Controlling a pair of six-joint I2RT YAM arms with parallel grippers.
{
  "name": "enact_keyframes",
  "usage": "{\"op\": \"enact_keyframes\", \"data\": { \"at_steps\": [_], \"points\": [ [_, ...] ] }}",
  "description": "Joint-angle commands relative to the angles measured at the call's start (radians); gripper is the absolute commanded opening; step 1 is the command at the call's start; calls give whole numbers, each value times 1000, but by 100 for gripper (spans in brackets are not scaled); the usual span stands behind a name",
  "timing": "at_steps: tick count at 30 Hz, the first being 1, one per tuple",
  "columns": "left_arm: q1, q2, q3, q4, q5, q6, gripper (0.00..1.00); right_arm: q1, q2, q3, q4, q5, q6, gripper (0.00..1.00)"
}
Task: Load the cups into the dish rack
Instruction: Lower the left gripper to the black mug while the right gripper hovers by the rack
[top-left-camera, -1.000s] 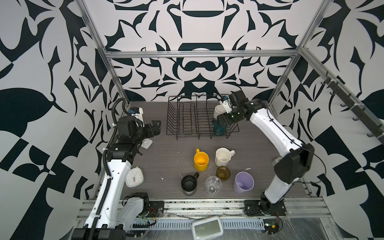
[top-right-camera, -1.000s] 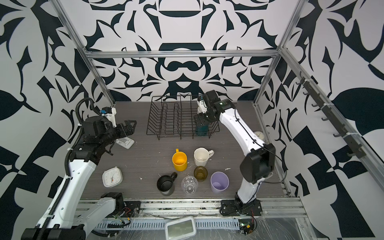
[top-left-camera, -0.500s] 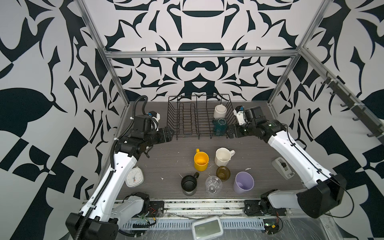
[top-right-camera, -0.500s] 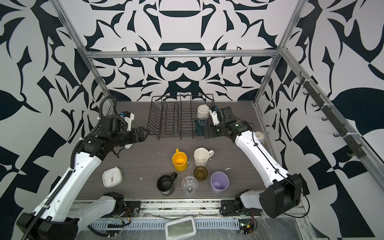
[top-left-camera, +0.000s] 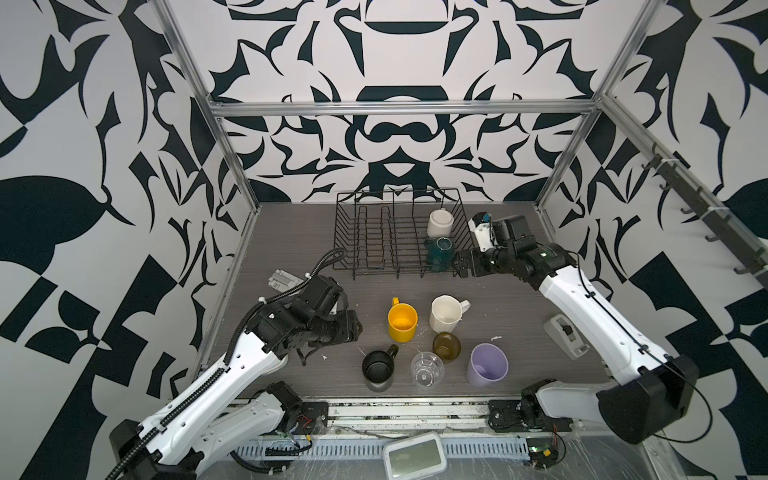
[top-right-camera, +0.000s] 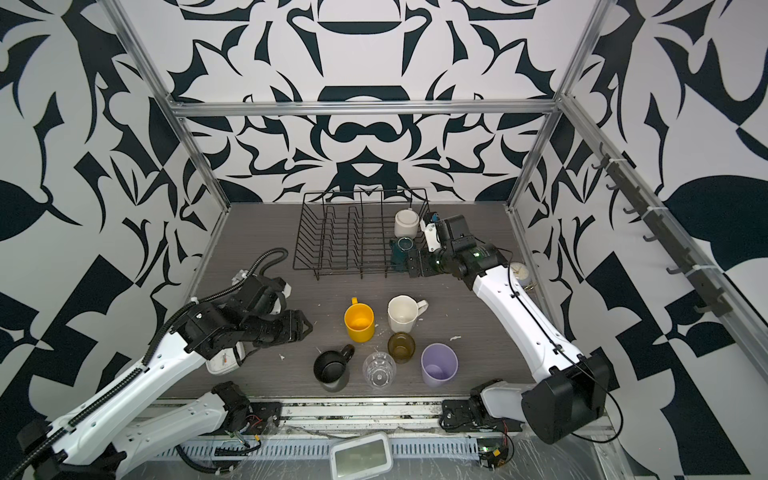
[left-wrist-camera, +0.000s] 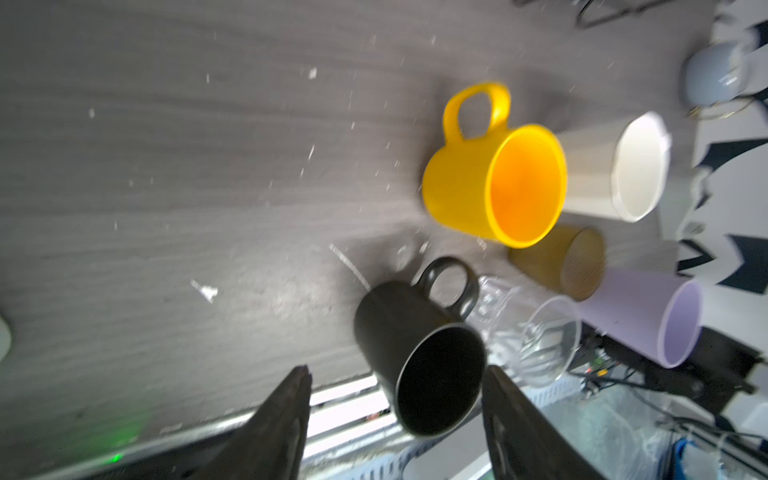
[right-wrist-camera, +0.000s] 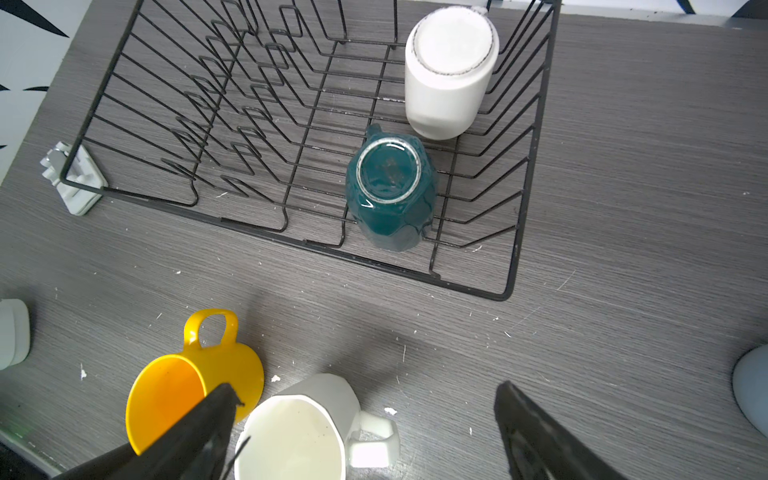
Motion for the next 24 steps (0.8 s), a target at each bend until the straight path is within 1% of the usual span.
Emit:
{"op": "enact_keyframes", "data": {
  "at_steps": [1,4,9,17,24],
  "points": [
    [-74,-4,-34,-68,-32,-106,67,-4,-31,-15,24,-9,13,99],
    [-152,-3,-57,-44,-43,-157,67,-4,-40,-27,24,-7,18,99],
    [-238,14,-95,-15,-51,-216,66,-4,-50,-40,23,-7,21,99],
    [-285,65,-132,60,-63,-255,65,-5,-61,-60,29,-15,34,98],
    [-337,121,-147,107,-75,-296,60,-5,-72,-79,38,-18,32,98]
  ]
}}
